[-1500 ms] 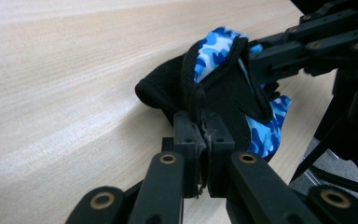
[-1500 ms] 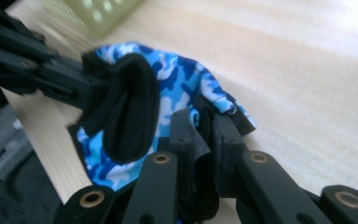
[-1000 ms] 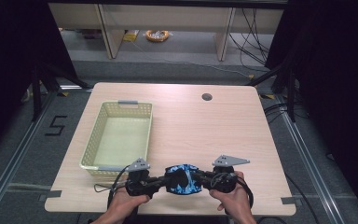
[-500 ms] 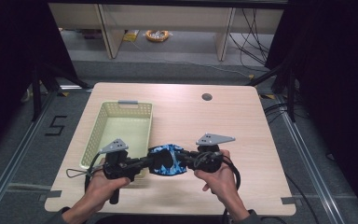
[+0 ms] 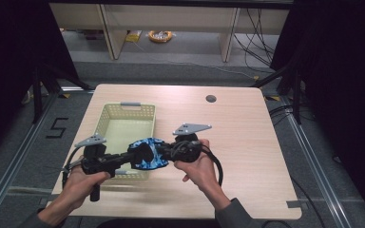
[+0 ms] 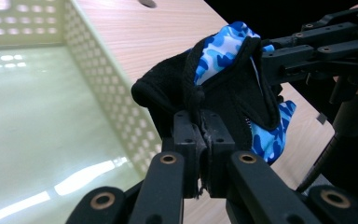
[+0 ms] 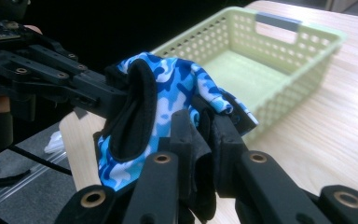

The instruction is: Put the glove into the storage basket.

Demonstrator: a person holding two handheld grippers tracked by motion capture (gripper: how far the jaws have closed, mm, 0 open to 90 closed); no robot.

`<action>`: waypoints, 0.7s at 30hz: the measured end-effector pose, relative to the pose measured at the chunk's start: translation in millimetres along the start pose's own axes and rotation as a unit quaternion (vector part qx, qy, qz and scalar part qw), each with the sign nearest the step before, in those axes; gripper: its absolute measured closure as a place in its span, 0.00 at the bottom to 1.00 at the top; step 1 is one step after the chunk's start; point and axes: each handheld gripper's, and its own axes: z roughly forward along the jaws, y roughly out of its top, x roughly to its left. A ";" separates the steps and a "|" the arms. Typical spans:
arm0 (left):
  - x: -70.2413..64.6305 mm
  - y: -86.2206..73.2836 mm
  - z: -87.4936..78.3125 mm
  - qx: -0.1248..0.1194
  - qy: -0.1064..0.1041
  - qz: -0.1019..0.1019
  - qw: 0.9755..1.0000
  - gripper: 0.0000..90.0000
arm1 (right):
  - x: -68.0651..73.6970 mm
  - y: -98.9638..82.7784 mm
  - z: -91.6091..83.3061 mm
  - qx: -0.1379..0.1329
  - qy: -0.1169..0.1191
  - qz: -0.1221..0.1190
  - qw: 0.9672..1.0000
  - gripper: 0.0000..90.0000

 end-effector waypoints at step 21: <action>53.9 -4.9 -15.3 0.011 0.045 -0.047 0.998 0.95 | 10.9 20.8 65.4 0.023 0.010 -0.007 1.000 0.91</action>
